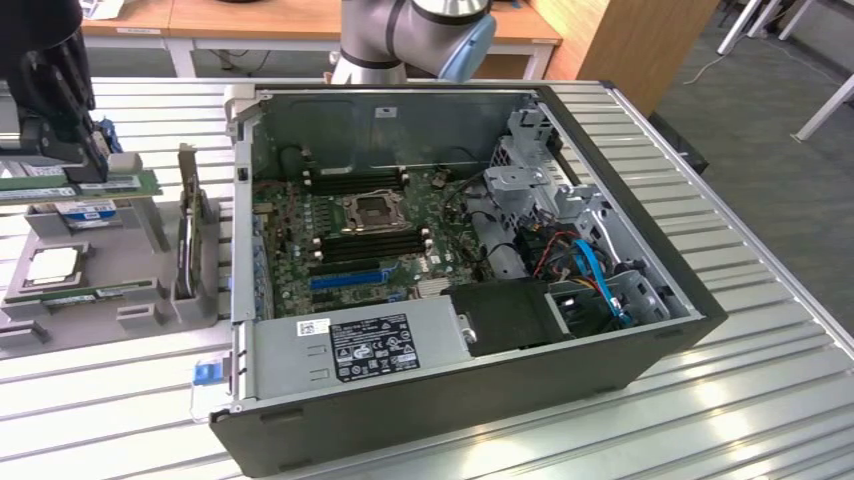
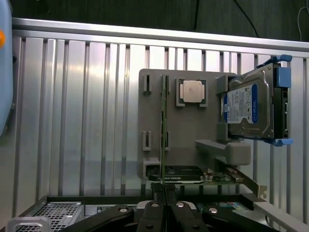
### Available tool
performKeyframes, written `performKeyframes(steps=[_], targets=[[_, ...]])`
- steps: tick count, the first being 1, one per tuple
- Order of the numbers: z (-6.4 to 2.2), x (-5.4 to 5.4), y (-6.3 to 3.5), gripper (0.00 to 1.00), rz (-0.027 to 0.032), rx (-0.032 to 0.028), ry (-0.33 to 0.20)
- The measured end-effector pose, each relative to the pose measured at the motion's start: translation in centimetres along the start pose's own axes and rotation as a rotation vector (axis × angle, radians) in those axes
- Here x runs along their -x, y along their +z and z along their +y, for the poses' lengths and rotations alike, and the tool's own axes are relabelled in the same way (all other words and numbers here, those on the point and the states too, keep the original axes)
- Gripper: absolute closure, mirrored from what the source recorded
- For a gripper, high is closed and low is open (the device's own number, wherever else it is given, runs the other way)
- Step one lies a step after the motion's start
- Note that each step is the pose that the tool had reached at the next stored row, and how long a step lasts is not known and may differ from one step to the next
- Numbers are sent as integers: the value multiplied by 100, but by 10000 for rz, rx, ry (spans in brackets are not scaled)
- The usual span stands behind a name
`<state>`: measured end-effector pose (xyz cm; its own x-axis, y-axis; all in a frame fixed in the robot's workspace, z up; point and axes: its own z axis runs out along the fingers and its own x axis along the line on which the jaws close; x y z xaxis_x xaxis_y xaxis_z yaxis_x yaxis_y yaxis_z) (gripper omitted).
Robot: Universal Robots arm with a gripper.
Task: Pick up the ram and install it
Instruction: 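Pick up the ram and move it above insertion slot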
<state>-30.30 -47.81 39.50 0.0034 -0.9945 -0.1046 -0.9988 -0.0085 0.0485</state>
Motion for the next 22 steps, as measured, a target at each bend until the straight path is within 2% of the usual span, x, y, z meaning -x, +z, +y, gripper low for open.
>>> performKeyframes(steps=[22], targets=[[-384,-1,-19,89,-1,66,7]])
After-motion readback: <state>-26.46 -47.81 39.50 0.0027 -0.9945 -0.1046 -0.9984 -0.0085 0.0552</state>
